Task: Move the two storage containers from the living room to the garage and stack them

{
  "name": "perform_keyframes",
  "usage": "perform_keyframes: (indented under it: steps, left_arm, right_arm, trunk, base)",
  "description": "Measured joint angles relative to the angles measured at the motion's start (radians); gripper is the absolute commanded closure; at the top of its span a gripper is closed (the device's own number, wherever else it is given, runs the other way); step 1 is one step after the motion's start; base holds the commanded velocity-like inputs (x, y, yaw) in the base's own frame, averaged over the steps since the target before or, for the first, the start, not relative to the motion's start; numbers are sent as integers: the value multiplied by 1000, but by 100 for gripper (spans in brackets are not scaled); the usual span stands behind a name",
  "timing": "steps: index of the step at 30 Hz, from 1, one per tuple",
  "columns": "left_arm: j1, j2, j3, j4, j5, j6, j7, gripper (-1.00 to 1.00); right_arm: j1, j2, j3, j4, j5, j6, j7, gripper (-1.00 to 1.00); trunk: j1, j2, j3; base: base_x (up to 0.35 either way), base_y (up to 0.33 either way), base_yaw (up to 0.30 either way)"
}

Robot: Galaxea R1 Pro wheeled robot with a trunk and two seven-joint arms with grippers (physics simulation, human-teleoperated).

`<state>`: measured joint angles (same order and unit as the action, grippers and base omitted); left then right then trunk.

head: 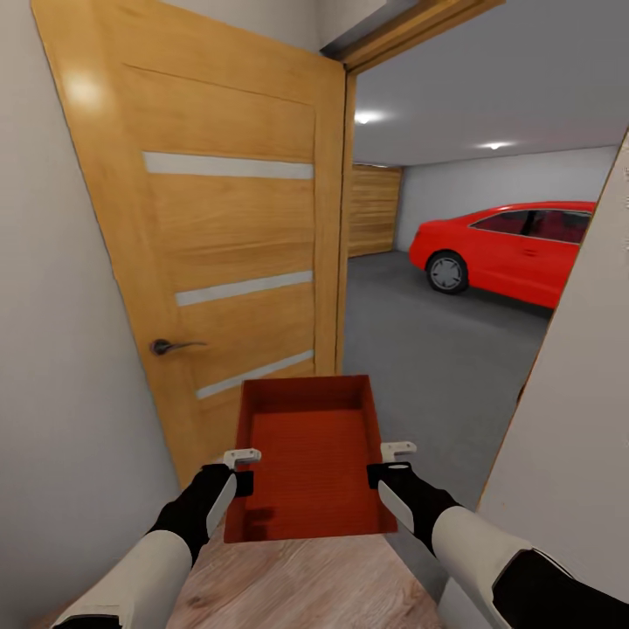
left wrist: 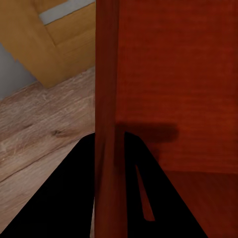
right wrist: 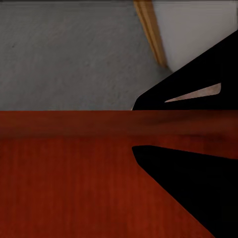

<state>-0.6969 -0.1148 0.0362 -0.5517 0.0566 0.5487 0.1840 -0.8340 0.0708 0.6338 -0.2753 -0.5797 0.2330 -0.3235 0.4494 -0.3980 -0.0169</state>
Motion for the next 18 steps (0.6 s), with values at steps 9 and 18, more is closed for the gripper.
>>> perform_keyframes:
  steps: [9,18]
  left_arm:
    - [0,-1,1,0,0,1,1,100]
    - [0,-1,-1,0,2,-1,1,100]
  right_arm:
    - [0,-1,0,0,0,1,2,100]
    - [0,-1,1,0,-1,-1,2,100]
  trunk:
    - [0,0,0]
    - [0,0,0]
  base:
    - [90,257,-15]
    - [74,202,-50]
